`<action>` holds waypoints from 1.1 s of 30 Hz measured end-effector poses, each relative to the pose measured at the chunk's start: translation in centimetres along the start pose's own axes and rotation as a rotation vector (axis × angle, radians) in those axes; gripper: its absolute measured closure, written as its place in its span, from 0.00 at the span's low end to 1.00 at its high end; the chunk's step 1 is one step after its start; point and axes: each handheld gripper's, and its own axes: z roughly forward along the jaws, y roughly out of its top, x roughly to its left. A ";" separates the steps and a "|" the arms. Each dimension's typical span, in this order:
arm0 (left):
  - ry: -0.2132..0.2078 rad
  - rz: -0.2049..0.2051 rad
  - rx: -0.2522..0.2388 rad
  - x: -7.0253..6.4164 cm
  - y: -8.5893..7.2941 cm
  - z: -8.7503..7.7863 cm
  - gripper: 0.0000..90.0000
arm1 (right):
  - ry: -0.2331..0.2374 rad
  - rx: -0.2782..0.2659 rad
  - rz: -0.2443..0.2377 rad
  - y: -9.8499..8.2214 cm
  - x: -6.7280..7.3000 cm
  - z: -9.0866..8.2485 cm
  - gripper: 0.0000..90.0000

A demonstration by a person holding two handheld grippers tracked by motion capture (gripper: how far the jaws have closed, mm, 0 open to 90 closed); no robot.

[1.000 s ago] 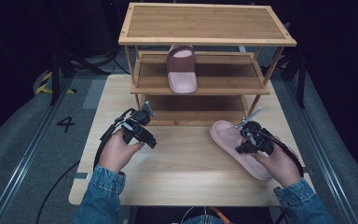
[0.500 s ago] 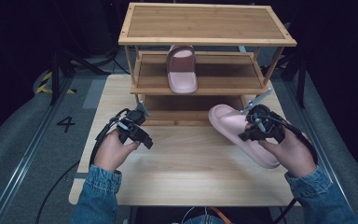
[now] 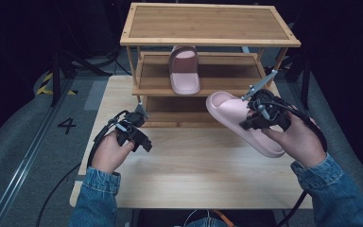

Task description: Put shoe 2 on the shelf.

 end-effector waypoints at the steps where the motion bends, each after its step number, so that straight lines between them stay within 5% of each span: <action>1: 0.004 0.002 -0.002 0.0 0.0 0.0 0.28 | -0.001 -0.003 -0.005 0.3 -0.1 -0.1 0.94; 10: 0.086 0.035 -0.013 0.0 -0.5 -0.3 0.20 | -0.035 -0.014 0.004 2.2 -1.7 -0.8 0.93; 20: 0.139 0.013 -0.001 0.5 -0.9 -0.5 0.20 | -0.094 -0.008 0.030 4.6 -4.6 0.0 0.93; 33: 0.107 0.009 0.017 0.6 -1.1 -0.4 0.19 | -0.165 -0.003 0.015 6.8 -7.3 1.8 0.92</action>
